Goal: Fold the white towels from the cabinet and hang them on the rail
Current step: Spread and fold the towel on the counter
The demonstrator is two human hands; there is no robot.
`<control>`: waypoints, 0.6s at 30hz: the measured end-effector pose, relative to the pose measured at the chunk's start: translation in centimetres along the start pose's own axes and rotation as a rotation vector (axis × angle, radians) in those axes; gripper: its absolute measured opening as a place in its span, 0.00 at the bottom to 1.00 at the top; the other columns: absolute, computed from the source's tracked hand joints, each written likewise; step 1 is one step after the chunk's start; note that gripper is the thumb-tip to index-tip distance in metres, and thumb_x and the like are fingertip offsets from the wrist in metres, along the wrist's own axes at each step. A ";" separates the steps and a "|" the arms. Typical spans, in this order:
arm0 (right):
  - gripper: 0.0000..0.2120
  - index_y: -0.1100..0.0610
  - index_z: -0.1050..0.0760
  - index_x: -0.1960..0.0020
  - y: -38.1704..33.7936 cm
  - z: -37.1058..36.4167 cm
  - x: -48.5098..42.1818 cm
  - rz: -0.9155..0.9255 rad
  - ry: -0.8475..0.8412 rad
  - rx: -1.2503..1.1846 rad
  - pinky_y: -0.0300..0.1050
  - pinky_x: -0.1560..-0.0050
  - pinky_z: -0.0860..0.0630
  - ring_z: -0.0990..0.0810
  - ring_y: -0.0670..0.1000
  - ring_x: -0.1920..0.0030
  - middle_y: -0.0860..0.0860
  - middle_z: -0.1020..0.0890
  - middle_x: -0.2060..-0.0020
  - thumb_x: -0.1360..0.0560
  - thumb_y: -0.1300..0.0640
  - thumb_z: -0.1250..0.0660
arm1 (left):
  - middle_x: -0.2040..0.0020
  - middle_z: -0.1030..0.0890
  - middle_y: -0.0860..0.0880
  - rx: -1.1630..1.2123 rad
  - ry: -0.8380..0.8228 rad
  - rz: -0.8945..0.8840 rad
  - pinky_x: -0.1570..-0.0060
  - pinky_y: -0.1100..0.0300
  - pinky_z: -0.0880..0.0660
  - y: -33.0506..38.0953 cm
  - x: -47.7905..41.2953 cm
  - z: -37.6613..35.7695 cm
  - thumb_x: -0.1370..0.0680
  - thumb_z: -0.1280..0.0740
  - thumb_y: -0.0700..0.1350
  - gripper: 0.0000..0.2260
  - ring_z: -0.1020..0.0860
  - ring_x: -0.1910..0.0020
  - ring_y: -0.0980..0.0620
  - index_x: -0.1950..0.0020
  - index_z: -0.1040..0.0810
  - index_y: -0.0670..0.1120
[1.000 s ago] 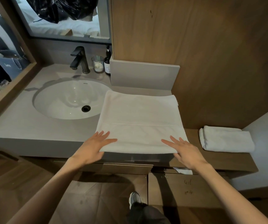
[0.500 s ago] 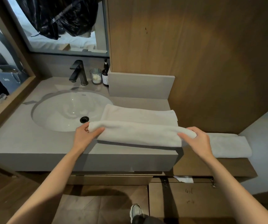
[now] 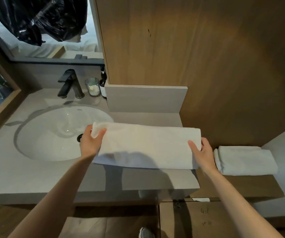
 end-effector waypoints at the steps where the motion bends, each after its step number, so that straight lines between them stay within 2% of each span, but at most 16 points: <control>1: 0.16 0.56 0.31 0.37 -0.2 -0.4 -0.7 0.024 -0.017 0.007 0.35 0.58 0.29 0.24 0.42 0.50 0.47 0.23 0.46 0.21 0.52 0.35 | 0.50 0.25 0.52 -0.022 0.005 -0.003 0.46 0.52 0.30 0.1 -0.4 -0.3 0.23 0.34 0.57 0.17 0.27 0.50 0.46 0.39 0.28 0.49; 5: 0.11 0.53 0.33 0.39 0.5 -1.8 -2.7 0.055 -0.065 0.070 0.37 0.59 0.29 0.23 0.44 0.52 0.47 0.22 0.50 0.19 0.51 0.40 | 0.49 0.26 0.52 -0.128 -0.067 -0.012 0.50 0.52 0.32 -0.6 -2.3 -1.9 0.22 0.39 0.61 0.19 0.28 0.50 0.46 0.36 0.31 0.52; 7: 0.09 0.51 0.33 0.41 1.3 -2.0 -3.4 0.053 -0.057 0.149 0.40 0.61 0.30 0.23 0.45 0.57 0.48 0.22 0.54 0.18 0.49 0.42 | 0.49 0.25 0.50 -0.194 -0.106 0.026 0.51 0.50 0.32 -1.5 -3.3 -2.5 0.24 0.43 0.66 0.22 0.26 0.50 0.43 0.38 0.32 0.54; 10: 0.07 0.53 0.32 0.44 2.1 -2.2 -4.1 0.068 -0.032 0.228 0.43 0.65 0.31 0.26 0.48 0.65 0.49 0.25 0.64 0.18 0.50 0.43 | 0.51 0.24 0.48 -0.289 -0.117 0.063 0.53 0.49 0.32 -2.1 -4.1 -3.1 0.27 0.48 0.69 0.23 0.27 0.52 0.41 0.43 0.32 0.53; 14: 0.08 0.53 0.31 0.46 2.8 -2.3 -5.0 0.069 -0.006 0.291 0.44 0.64 0.31 0.24 0.48 0.62 0.48 0.24 0.62 0.18 0.50 0.44 | 0.52 0.24 0.43 -0.335 -0.104 0.107 0.52 0.48 0.32 -3.0 -4.6 -3.7 0.21 0.48 0.66 0.20 0.27 0.53 0.40 0.50 0.33 0.50; 18: 0.11 0.52 0.31 0.46 3.0 -2.4 -5.4 0.058 -0.007 0.293 0.43 0.64 0.31 0.24 0.48 0.59 0.47 0.25 0.61 0.18 0.46 0.46 | 0.53 0.26 0.45 -0.309 -0.106 0.148 0.51 0.50 0.35 -3.2 -4.6 -3.9 0.20 0.49 0.63 0.20 0.29 0.53 0.41 0.49 0.31 0.47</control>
Point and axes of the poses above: each hand's wrist, its own x-axis away from the middle knuckle, its own z-axis out of the back of the hand, y = z × x, the point moved 6 cm from there along -x, towards the middle knuckle
